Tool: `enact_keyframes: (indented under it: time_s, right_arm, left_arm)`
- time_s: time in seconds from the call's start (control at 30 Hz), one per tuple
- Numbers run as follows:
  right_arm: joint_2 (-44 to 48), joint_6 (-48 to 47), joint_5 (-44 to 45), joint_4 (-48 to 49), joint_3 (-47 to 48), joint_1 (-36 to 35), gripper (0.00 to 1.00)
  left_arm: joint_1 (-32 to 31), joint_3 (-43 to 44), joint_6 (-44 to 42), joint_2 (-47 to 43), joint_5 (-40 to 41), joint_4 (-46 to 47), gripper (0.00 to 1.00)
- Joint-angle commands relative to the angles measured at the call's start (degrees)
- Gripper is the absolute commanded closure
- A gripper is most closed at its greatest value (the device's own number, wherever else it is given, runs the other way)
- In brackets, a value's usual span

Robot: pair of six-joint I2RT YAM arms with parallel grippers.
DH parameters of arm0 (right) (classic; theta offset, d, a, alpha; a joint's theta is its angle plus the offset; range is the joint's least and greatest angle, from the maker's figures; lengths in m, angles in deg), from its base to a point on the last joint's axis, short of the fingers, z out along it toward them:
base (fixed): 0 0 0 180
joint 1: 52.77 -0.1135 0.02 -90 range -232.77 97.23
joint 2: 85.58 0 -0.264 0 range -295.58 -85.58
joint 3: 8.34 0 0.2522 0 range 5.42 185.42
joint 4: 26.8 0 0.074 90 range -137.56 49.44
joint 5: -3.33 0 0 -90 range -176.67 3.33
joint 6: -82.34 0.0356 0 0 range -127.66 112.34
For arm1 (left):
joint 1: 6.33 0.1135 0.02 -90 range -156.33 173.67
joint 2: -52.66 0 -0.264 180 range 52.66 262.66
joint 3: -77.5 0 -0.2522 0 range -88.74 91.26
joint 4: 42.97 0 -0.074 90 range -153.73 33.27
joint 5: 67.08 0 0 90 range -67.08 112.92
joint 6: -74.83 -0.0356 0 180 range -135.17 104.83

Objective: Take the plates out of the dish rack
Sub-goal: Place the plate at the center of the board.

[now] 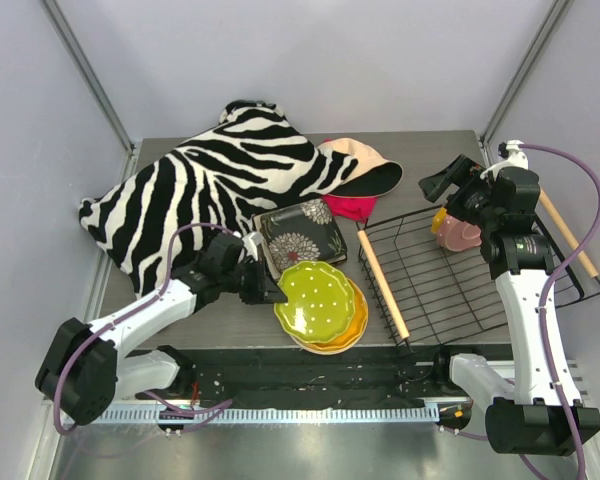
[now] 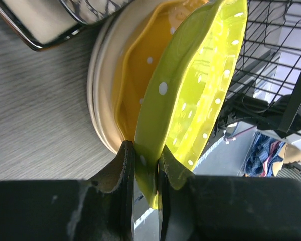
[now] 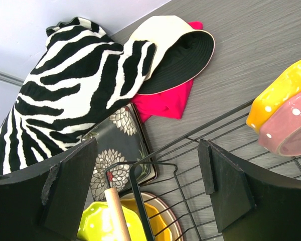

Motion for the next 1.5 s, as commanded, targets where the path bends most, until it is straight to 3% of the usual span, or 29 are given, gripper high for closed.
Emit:
enact_keyframes:
  time_s: [0.0,0.2,0.4,0.47,0.63,1.0,1.17,1.37,1.47]
  right_arm:
    - [0.1,0.1,-0.3,1.4,-0.1,0.3,0.10]
    - [0.0,0.0,-0.4,1.4,-0.2,0.3,0.10]
    - [0.2,-0.1,-0.4,1.3,-0.2,0.3,0.10]
    - [0.2,-0.1,-0.4,1.2,-0.1,0.3,0.10]
    - [0.2,-0.2,-0.4,1.1,0.1,0.3,0.10]
    - [0.3,-0.7,0.6,0.3,0.4,0.3,0.10]
    - [-0.7,-2.3,8.4,-5.1,3.1,0.4,0.10]
    - [-5.1,-4.7,22.0,-12.8,7.9,1.0,0.06]
    - [-7.6,-4.2,22.5,-13.6,8.1,1.8,0.05]
  left_arm:
    - [-1.7,3.5,1.4,0.2,-3.9,8.4,1.00]
    - [-3.0,3.8,0.4,2.7,-4.7,8.6,0.98]
    - [-4.1,5.1,-0.6,5.1,-4.0,7.5,0.78]
    - [-4.5,6.3,-1.9,5.7,-2.8,6.3,0.68]
    - [-4.6,9.6,-7.7,5.6,1.5,-1.8,0.52]
    - [-4.6,12.8,-12.4,3.8,8.8,-10.0,0.38]
    - [-4.4,17.0,-16.4,2.6,13.4,-14.1,0.30]
    - [3.1,26.2,-24.3,4.5,11.7,-18.6,0.24]
    - [8.3,29.8,-26.9,5.5,8.2,-18.7,0.23]
